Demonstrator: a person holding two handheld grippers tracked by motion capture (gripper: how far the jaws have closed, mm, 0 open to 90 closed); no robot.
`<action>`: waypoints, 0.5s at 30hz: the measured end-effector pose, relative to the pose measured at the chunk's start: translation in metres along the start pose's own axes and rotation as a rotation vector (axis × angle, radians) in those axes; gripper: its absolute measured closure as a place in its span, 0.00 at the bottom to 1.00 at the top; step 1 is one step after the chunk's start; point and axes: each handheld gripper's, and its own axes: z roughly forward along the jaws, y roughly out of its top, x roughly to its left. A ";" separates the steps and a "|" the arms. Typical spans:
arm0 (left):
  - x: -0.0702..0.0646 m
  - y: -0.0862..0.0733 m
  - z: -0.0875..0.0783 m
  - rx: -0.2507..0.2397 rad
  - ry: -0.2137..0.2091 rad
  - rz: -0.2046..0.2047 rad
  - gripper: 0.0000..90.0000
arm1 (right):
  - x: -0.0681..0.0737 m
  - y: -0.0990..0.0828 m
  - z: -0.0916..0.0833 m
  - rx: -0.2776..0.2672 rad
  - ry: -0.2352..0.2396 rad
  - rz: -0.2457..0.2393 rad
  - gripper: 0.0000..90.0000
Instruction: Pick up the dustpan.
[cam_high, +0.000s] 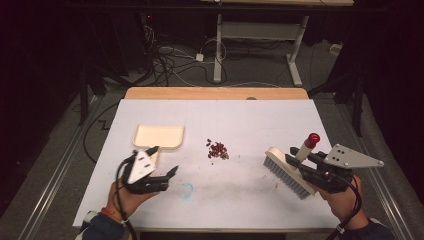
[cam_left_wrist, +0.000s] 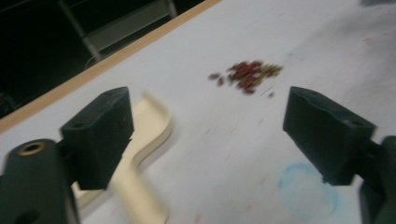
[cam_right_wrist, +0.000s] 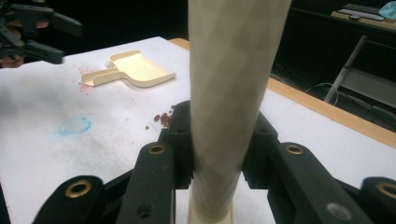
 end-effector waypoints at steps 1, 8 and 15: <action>0.003 -0.008 -0.005 0.014 0.020 -0.001 0.17 | 0.001 0.000 -0.001 -0.004 0.007 -0.007 0.78; 0.006 -0.034 -0.011 0.127 0.049 -0.025 0.17 | -0.001 0.002 0.000 -0.015 0.011 -0.011 0.78; 0.012 -0.034 -0.011 0.156 0.079 -0.016 0.18 | -0.003 0.000 0.005 -0.021 0.050 -0.001 0.78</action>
